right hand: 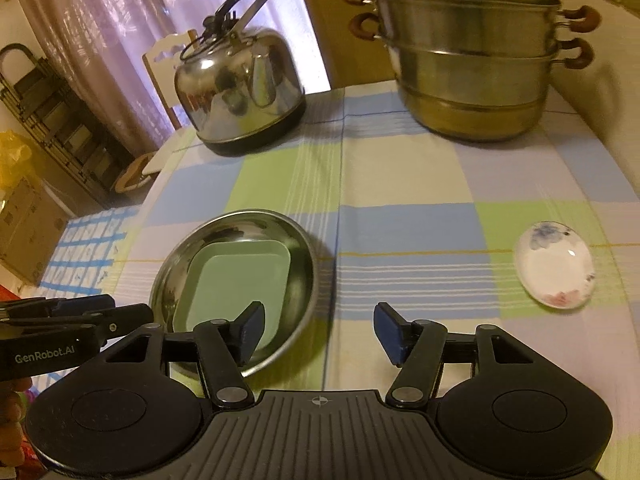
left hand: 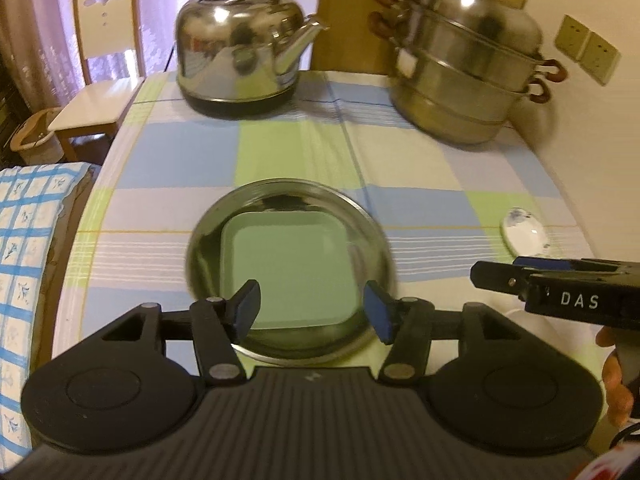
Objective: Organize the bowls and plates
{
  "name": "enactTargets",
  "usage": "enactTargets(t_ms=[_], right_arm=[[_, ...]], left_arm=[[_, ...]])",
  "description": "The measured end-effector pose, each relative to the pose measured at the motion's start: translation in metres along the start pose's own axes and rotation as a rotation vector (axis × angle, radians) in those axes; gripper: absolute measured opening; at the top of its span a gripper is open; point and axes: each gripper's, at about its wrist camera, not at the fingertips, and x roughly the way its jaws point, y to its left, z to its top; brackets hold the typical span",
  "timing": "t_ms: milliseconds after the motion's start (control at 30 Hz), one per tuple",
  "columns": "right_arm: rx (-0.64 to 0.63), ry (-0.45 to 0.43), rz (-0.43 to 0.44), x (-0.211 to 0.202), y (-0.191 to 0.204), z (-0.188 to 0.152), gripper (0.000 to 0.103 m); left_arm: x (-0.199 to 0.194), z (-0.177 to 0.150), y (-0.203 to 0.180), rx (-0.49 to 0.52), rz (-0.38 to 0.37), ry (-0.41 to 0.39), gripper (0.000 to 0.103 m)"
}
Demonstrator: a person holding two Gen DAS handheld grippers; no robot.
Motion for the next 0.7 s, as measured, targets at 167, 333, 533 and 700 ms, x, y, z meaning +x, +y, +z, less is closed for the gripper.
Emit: enactTargets(t_ms=[167,333,533,700], right_arm=[[0.016,-0.017,-0.011,-0.026,-0.016,-0.010,0.062],[0.049,-0.029,-0.033,-0.048,-0.037,-0.022,0.063],[0.095,-0.041,-0.077,-0.072,-0.067,-0.037,0.063],[0.139,-0.038,-0.112,-0.086,-0.094,-0.049,0.063]], left_arm=[[-0.010,-0.006,-0.025,0.035,-0.028,-0.014,0.061],[-0.014,-0.015,-0.054,0.073,-0.059,-0.011,0.065],[-0.013,-0.022,-0.083,0.105,-0.081,-0.008,0.071],[-0.012,-0.026,-0.102,0.126,-0.079,-0.015,0.075]])
